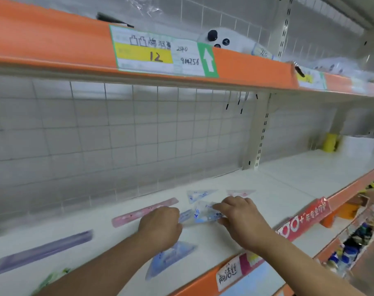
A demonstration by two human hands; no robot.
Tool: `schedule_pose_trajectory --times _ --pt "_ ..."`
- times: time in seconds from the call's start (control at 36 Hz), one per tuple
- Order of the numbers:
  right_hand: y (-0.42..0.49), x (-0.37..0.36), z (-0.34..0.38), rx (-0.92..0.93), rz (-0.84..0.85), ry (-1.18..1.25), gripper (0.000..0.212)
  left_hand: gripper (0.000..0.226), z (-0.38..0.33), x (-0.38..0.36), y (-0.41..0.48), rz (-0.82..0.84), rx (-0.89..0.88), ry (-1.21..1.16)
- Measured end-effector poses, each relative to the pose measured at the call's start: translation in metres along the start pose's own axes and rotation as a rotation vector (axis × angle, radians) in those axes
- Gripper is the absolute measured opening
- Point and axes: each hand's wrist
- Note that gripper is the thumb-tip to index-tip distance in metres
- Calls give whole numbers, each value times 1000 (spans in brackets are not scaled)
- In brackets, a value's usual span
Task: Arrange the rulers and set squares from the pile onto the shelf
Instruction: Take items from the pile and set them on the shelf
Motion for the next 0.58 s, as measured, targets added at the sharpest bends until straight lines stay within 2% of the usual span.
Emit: schedule_pose_trajectory --times 0.17,0.33,0.47,0.58 --pt "42 -19 -43 126 79 53 41 31 -18 -5 32 -45 136 7" --pt "82 -44 -83 261 85 111 37 31 -38 -13 60 -56 302 15" --pt "108 -68 -102 348 99 223 33 28 -53 -19 68 -63 406 7" --pt "126 -77 -104 397 173 180 29 28 -59 -21 69 -70 496 -2"
Point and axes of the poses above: each hand's wrist, its own y-axis towards the middle knuckle, its own x-axis out of the back of the hand, z = x × y, and after that the axes turned 4 degrees about -z, right-handed
